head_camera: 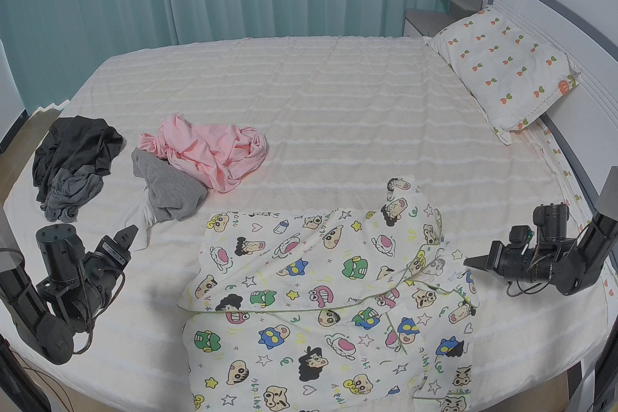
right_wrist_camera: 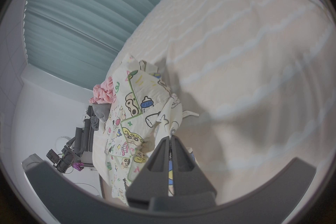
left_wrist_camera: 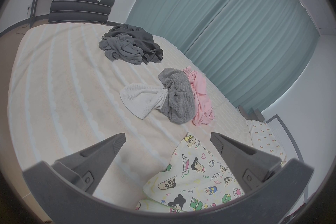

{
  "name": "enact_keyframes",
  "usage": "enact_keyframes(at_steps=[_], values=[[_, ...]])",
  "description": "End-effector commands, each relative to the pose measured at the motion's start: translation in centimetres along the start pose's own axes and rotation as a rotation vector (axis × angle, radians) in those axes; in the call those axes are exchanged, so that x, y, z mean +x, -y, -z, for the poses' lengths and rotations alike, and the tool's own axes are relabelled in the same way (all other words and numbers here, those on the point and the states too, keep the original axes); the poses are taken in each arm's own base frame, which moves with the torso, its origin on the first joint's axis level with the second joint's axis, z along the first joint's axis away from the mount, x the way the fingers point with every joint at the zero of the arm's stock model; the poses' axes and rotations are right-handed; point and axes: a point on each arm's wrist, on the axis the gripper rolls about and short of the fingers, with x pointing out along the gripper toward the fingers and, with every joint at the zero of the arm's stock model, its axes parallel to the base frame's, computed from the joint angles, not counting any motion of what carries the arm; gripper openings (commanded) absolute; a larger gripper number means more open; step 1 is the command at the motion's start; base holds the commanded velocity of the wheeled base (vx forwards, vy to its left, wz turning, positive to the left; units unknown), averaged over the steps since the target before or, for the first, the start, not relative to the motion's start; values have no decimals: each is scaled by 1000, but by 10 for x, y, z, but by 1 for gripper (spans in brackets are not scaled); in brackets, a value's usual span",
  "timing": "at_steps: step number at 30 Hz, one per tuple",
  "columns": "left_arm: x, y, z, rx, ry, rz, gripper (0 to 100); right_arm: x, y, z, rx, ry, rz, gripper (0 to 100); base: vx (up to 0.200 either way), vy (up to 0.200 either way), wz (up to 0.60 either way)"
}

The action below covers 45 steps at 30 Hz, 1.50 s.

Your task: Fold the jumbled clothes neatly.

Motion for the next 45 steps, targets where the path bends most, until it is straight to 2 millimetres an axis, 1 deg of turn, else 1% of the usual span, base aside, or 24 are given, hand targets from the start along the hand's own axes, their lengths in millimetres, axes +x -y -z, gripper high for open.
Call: enact_keyframes(at_steps=[1, 3, 9, 12, 13, 15, 16, 21, 23, 24, 27, 29, 31, 34, 36, 39, 41, 44, 45], values=[[0, 0, 0, -1, 1, 1, 100, -11, 5, -10, -19, 50, 14, 0, 0, 0, 0], [0, 0, 0, 2, -2, -3, 100, -11, 11, -10, -36, 40, 34, 0, 0, 0, 0], [0, 0, 0, 0, -2, -3, 100, -11, 21, -4, -94, -30, 96, 0, 0, 0, 0], [0, -1, 1, 1, -4, -5, 100, -4, 26, -2, -84, -55, 129, 0, 0, 0, 0], [0, -1, 1, 1, -4, -5, 100, 5, 32, 0, -73, -70, 132, 0, 0, 0, 0], [0, -1, 1, 1, -4, -5, 100, 9, 36, 1, -56, -80, 133, 0, 0, 0, 0], [0, -1, 1, 1, -4, -5, 100, 10, 38, 1, -49, -88, 127, 100, 0, 0, 0], [0, -1, 2, 0, -7, -6, 100, 8, 36, 4, -15, -123, 42, 100, 0, 0, 0], [1, -2, 2, 1, -10, -9, 100, 12, 35, 4, 29, -128, 29, 100, 0, 0, 0], [1, -3, 3, 2, -14, -14, 100, 16, 36, 1, 79, -123, 23, 100, 0, 0, 0], [1, -3, 3, 1, -14, -16, 100, 21, 32, -6, 152, -105, 12, 100, 0, 0, 0], [1, -3, 3, -1, -14, -16, 100, 25, 33, -8, 199, -104, 10, 100, 0, 0, 0], [1, -3, 3, -1, -13, -15, 100, 28, 32, -9, 209, -105, 8, 100, 0, 0, 0], [1, -2, 3, 0, -15, -13, 100, 39, 26, -7, 200, -123, -9, 100, 0, 0, 0], [1, -2, 3, 0, -15, -13, 100, 44, 21, -13, 181, -109, -24, 100, 0, 0, 0], [1, -2, 3, 0, -14, -12, 100, 44, 15, -21, 157, -81, -34, 100, 0, 0, 0], [1, -2, 3, -2, -16, -10, 100, 39, 11, -31, 127, -25, -50, 100, 0, 0, 0], [0, -1, 4, 0, -20, -6, 100, 24, 7, -52, 134, 101, -64, 100, 0, 0, 0], [0, -1, 4, 0, -20, -6, 100, 24, 7, -52, 134, 101, -64, 100, 0, 0, 0]])
